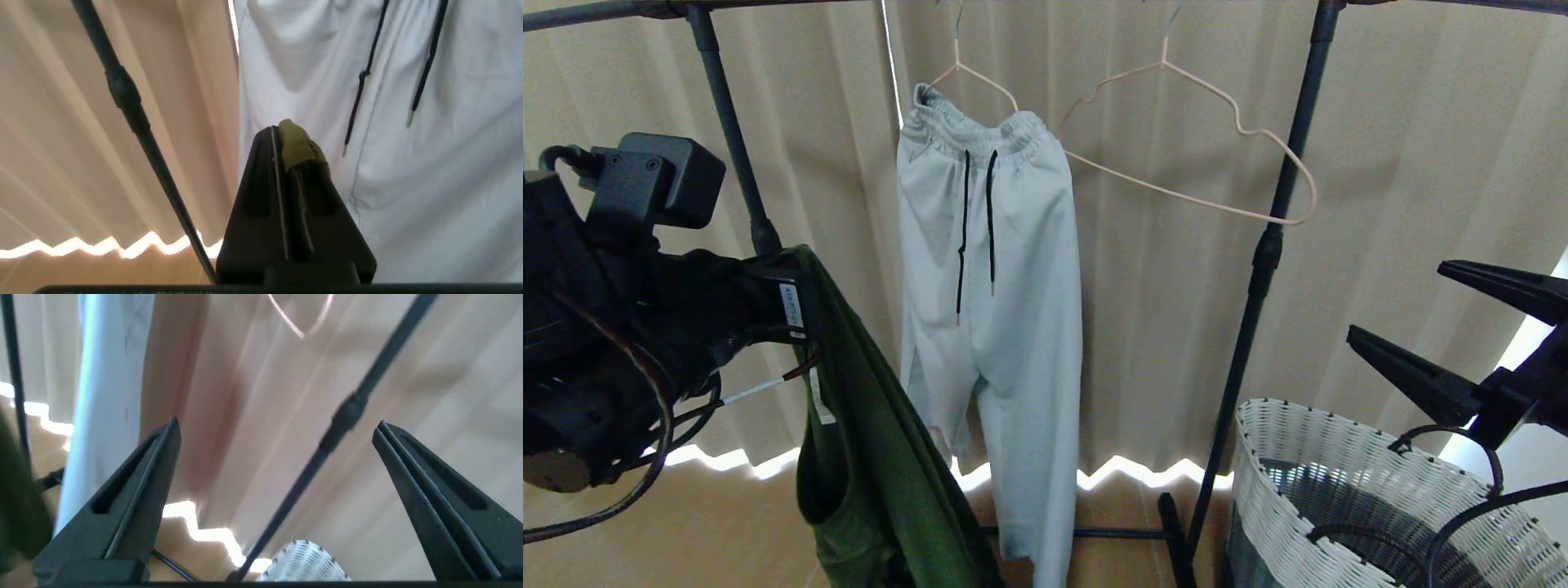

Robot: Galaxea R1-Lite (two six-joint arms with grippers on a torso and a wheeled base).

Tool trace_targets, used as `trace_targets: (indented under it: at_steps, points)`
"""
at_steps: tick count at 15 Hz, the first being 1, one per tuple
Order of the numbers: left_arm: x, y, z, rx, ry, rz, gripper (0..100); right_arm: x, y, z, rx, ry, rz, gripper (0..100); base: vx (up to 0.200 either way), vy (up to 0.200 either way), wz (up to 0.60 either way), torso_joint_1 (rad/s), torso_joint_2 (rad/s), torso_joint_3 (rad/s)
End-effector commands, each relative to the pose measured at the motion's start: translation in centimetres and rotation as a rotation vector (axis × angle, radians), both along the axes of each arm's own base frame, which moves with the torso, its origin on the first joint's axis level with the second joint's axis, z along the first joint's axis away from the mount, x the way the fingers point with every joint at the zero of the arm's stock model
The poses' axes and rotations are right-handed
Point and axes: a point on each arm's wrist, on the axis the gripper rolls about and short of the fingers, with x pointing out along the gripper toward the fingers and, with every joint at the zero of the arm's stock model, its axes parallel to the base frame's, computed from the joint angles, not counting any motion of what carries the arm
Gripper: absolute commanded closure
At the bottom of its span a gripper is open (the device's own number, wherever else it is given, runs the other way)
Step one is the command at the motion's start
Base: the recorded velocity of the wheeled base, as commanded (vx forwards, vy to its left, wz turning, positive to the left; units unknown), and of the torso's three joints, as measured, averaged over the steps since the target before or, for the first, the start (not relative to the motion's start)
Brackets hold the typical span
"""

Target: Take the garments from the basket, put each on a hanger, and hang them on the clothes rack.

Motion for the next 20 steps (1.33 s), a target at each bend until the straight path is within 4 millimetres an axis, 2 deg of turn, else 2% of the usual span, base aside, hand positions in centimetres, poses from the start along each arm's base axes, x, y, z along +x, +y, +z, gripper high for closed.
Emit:
trace_targets:
  at_steps: [1, 7, 11, 14, 16, 20]
  points:
    - [-0.1, 0.2, 0.0, 0.003, -0.003, 0.008, 100, -0.8, -0.3, -0.5, 0.006, 0.006, -0.007, 0, 0.0, 0.0, 0.0, 0.0, 0.0, 0.0]
    - [-0.6, 0.5, 0.3, 0.002, -0.014, 0.01, 100, -1.1, -1.7, -3.3, -0.006, 0.089, -0.105, 0, 0.0, 0.0, 0.0, 0.0, 0.0, 0.0]
    - [-0.7, 0.6, 0.3, 0.007, -0.017, 0.011, 100, -0.8, -2.0, -3.4, -0.003, 0.086, -0.128, 0, 0.0, 0.0, 0.0, 0.033, -0.07, -0.037]
    - [-1.2, 0.6, -0.5, 0.018, 0.005, 0.003, 100, -0.8, -2.4, -3.6, -0.005, 0.093, -0.149, 0, 0.0, 0.0, 0.0, 0.15, -0.15, -0.227]
    - [-2.1, 0.8, -1.0, 0.011, 0.014, -0.006, 100, -0.9, -2.4, -3.9, -0.01, 0.1, -0.149, 0, 0.0, 0.0, 0.0, 0.202, -0.53, -0.259]
    - [-2.4, 2.0, -2.6, -0.031, 0.029, 0.008, 100, -0.9, -2.4, -4.1, -0.012, 0.11, -0.149, 0, 0.0, 0.0, 0.0, 0.076, -0.58, -0.237]
